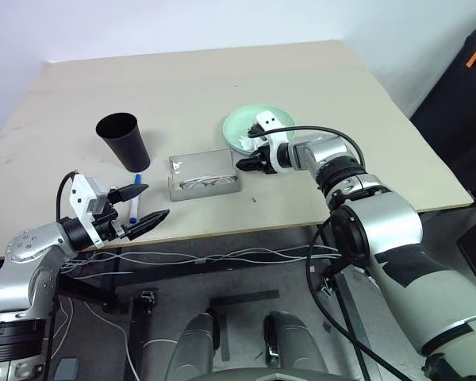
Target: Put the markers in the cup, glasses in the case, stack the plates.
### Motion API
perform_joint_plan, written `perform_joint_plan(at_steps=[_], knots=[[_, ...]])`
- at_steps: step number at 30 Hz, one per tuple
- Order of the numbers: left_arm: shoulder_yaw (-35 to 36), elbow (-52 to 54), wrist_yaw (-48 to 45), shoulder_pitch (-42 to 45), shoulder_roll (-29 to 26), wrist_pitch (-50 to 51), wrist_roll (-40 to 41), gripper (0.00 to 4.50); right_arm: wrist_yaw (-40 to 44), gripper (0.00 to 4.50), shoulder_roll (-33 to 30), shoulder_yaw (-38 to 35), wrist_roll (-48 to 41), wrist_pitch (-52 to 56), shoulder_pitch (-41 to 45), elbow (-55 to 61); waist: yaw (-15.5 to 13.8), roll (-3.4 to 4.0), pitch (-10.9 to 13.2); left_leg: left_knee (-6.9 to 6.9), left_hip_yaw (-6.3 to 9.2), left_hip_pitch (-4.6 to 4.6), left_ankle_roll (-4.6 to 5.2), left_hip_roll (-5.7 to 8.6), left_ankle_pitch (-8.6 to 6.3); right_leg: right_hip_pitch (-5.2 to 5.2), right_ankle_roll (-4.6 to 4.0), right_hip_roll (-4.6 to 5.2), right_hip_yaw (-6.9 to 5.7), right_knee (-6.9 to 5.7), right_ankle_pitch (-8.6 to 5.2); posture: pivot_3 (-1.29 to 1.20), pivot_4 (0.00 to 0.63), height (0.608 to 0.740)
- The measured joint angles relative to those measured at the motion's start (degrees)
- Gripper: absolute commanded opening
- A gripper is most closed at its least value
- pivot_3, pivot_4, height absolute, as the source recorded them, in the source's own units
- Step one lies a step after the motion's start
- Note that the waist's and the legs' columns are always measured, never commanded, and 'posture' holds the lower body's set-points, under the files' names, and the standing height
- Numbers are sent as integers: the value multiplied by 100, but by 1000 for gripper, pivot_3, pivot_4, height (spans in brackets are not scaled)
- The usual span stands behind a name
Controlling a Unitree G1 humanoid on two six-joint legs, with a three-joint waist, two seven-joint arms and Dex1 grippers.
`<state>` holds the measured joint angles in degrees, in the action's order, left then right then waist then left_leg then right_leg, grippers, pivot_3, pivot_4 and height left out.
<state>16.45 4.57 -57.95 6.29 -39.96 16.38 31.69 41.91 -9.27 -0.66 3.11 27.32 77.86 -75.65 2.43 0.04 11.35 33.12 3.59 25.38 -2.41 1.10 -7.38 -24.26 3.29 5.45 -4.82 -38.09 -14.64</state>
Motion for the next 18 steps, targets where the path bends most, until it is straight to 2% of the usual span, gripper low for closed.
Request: perform_joint_plan(at_steps=[5, 18], knots=[[-1, -18, -63, 33, -1, -45, -6, 4500, -325, 2761, 24, -98, -33, 48, -87, -59, 8, -1, 1, 2, -4, 1, 0, 0, 0, -1, 1, 0, 5, 1, 2, 0, 150, 740], [8, -55, -102, 0, -5, -89, -48, 4500, -207, 2761, 171, -160, -115, 217, -86, -58, 10, 0, 0, 2, -4, 0, 0, -4, 0, -1, 2, -4, 5, 1, 2, 0, 150, 740]])
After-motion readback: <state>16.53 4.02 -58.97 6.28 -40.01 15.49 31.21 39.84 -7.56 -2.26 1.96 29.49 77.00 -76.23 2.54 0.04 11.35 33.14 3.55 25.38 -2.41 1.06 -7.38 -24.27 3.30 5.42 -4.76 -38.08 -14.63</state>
